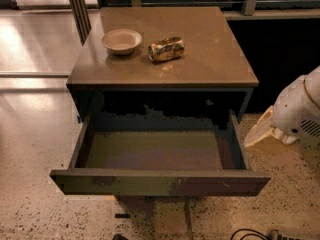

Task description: Close top drawer

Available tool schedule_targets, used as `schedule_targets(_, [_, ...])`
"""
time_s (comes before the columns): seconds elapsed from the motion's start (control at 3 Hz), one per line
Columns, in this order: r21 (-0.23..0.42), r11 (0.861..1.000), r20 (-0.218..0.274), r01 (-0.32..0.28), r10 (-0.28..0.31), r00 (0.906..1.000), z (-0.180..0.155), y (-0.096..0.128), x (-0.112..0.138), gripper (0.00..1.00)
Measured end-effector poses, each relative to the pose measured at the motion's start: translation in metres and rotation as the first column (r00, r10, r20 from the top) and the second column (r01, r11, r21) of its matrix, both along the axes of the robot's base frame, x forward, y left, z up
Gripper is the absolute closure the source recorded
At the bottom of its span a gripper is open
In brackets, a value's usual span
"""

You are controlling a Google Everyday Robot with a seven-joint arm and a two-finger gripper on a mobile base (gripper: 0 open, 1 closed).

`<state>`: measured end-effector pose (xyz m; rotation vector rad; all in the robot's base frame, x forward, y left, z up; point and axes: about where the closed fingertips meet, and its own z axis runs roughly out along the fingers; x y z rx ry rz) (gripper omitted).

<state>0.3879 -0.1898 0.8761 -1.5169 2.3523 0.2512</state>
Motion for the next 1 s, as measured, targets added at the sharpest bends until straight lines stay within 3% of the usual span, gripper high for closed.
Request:
schedule_targets(0.33, [0.136, 0.991, -0.124, -0.018, 0.035, 0.9916, -0.0494, 0.021, -0.027, 1.0])
schedule_targets(0.67, [0.176, 0.984, -0.153, -0.017, 0.045, 0.9872, -0.0578, 0.0284, -0.0335, 1.0])
schedule_targets(1.0, [0.178, 0.984, -0.151, -0.018, 0.045, 0.9875, -0.0586, 0.0293, -0.0338, 1.0])
